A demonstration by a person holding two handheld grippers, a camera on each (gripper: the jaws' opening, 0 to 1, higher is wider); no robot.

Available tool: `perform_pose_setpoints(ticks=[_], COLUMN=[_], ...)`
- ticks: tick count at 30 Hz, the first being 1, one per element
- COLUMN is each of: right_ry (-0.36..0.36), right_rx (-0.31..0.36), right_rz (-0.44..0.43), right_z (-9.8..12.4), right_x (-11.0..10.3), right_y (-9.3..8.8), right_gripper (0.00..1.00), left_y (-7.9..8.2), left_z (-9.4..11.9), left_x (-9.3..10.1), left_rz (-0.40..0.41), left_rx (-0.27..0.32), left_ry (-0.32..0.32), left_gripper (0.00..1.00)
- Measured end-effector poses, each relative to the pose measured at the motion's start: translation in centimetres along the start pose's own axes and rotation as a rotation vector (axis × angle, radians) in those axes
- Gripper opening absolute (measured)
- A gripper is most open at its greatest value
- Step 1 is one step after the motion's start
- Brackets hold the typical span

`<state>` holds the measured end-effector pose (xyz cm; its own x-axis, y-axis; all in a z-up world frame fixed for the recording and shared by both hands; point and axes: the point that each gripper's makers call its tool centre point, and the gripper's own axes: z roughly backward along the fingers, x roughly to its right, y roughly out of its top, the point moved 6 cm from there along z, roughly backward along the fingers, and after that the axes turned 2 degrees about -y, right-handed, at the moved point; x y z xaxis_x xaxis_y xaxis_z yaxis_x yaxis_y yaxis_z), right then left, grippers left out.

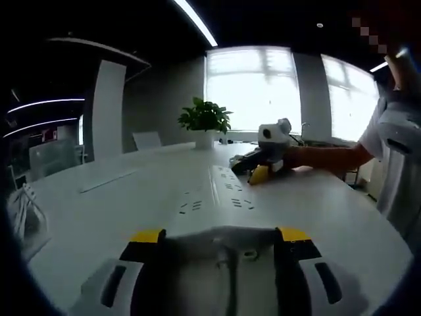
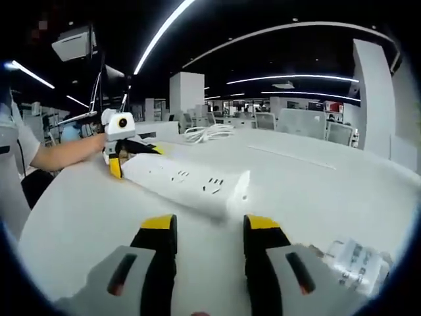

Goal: Straighten the power strip on the desk, plug the charger into it

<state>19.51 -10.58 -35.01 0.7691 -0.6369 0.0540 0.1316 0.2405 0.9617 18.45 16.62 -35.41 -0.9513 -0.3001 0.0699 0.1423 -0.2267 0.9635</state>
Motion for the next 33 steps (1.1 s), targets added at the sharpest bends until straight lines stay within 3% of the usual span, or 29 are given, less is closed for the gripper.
perform_pose_setpoints(ticks=[11, 16, 20, 21, 22, 33], right_ry=[-0.002, -0.009, 0.003, 0.035, 0.006, 0.029], right_rx=[0.001, 0.0, 0.002, 0.002, -0.002, -0.003], right_rz=[-0.002, -0.004, 0.0, 0.01, 0.0, 0.004], right_z=[0.1, -1.1, -1.7, -1.8, -1.8, -1.8], right_x=[-0.1, 0.3, 0.2, -0.1, 0.1, -0.2], right_y=[0.0, 0.3, 0.5, 0.6, 0.5, 0.4], right_gripper=[0.4, 0.4, 0.39, 0.37, 0.38, 0.41], left_y=[0.0, 0.0, 0.0, 0.0, 0.0, -0.1], left_z=[0.0, -0.1, -0.1, -0.1, -0.1, -0.1], left_x=[0.1, 0.1, 0.1, 0.1, 0.2, 0.2], left_rz=[-0.001, -0.001, -0.001, 0.0, -0.001, -0.001], left_rx=[0.001, 0.002, 0.002, 0.002, 0.002, 0.003], left_ry=[-0.001, -0.002, -0.001, -0.001, -0.001, 0.0], left_gripper=[0.67, 0.67, 0.67, 0.67, 0.67, 0.67])
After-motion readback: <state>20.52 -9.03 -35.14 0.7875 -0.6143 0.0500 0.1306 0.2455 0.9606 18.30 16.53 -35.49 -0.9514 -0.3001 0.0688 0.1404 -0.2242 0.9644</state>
